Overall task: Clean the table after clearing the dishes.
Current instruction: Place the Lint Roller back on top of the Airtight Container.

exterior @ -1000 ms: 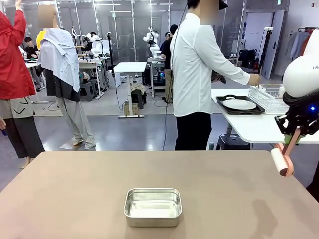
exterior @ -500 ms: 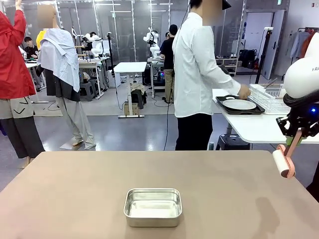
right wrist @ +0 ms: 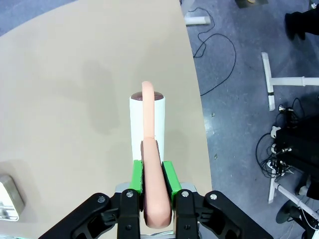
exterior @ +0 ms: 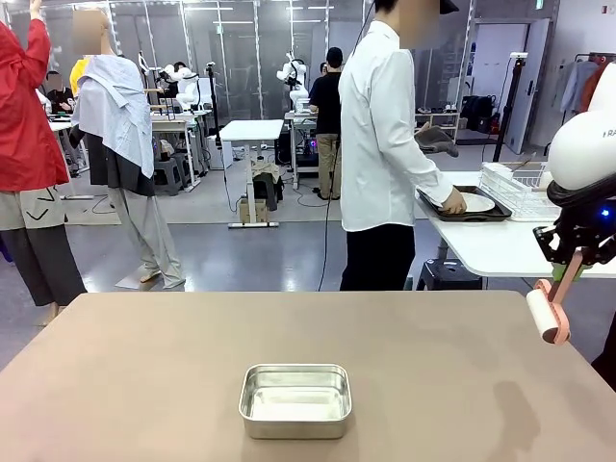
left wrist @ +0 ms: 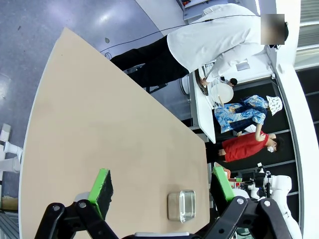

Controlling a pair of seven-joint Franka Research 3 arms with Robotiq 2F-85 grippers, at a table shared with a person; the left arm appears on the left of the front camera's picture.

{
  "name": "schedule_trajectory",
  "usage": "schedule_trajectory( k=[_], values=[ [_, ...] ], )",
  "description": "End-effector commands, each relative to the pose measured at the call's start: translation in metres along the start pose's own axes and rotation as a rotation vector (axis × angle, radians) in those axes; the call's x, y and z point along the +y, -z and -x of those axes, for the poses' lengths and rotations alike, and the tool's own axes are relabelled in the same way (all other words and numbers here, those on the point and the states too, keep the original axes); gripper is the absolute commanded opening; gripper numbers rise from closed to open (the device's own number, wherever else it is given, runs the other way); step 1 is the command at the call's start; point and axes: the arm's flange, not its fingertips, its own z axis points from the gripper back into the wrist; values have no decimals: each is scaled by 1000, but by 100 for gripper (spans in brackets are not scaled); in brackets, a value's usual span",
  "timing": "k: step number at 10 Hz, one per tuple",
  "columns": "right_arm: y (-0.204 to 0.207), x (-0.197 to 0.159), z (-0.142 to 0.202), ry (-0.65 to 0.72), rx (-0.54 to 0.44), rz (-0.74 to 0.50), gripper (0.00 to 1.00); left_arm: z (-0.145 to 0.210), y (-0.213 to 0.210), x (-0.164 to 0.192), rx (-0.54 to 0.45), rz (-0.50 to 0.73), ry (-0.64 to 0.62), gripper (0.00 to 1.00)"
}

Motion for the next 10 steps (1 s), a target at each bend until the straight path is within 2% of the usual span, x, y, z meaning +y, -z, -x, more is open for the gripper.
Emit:
schedule_trajectory(
  k=[1,2,3,5,7,10],
  values=[
    [-3,1,-2,-1,-9,-4,22,-1,-4,-3,-5,14,-18,100],
    [0,0,0,0,0,0,22,-1,-4,-3,-5,14,-18,100],
    [-33,35,11,-182,-139,-30,22,-1,-4,-3,-5,14,-18,100],
    [-83,106,47,-547,-288,-78,22,-1,-4,-3,-5,14,-18,100],
    [-105,161,84,-820,-329,-136,22,-1,-4,-3,-5,14,-18,100],
    [-120,259,164,-1328,-342,-176,22,-1,-4,-3,-5,14,-18,100]
  ],
)
